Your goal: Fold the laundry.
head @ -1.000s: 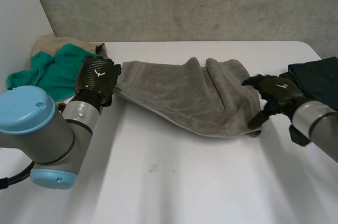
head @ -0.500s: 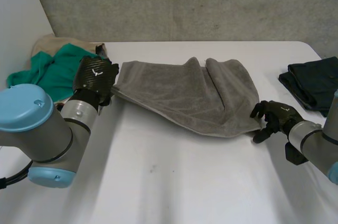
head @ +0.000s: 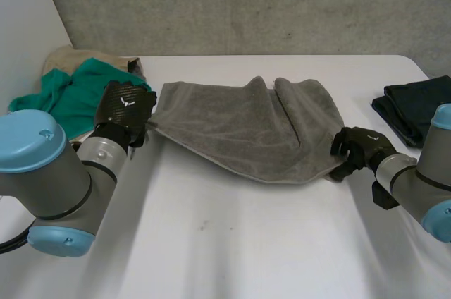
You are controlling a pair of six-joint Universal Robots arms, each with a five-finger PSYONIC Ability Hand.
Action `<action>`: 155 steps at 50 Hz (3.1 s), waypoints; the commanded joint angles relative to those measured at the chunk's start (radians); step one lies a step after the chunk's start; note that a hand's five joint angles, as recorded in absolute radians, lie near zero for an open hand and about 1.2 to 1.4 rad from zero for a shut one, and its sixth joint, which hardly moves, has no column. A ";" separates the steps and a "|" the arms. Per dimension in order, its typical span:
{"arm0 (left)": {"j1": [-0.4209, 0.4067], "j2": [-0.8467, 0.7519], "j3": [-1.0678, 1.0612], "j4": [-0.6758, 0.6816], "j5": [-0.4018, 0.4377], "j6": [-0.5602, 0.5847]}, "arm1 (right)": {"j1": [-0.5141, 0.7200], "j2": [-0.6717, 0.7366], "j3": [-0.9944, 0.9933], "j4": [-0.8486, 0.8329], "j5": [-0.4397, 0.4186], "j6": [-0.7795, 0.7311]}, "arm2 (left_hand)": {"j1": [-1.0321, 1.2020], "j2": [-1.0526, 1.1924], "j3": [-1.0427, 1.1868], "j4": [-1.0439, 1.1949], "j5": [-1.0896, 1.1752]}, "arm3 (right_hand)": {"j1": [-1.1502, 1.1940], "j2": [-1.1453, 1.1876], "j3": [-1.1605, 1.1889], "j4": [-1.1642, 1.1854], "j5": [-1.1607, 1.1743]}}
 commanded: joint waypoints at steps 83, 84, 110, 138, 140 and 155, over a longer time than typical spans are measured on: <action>0.029 -0.130 0.192 0.098 -0.061 0.301 | 0.153 -0.079 -0.177 -0.271 0.195 -1.015 | 0.248 0.197 0.204 0.195 0.234 | 0.756 0.660 0.667 0.667 0.652; 0.029 -0.130 0.166 0.098 -0.058 0.301 | 0.151 -0.077 -0.145 -0.260 0.195 -1.008 | 0.248 0.197 0.204 0.195 0.234 | 0.756 0.660 0.667 0.667 0.652; -0.015 0.238 -0.291 -0.522 -0.063 0.440 | -0.094 -0.413 0.192 0.564 0.159 -1.261 | 0.248 0.197 0.204 0.195 0.234 | 0.756 0.660 0.667 0.667 0.652; -0.038 -0.469 0.448 0.069 -0.109 0.511 | 0.079 0.146 -0.261 -0.269 0.237 -1.238 | 0.248 0.197 0.204 0.195 0.234 | 0.756 0.660 0.667 0.667 0.652; -0.038 -0.498 0.483 0.080 -0.109 0.511 | 0.079 0.176 -0.281 -0.286 0.228 -1.238 | 0.248 0.197 0.204 0.195 0.234 | 0.756 0.660 0.667 0.667 0.652; -0.060 -0.405 0.396 0.164 -0.107 0.443 | 0.099 0.056 -0.232 -0.288 0.266 -1.011 | -0.974 -1.025 -1.018 -1.027 -0.988 | -0.466 -0.562 -0.555 -0.555 -0.570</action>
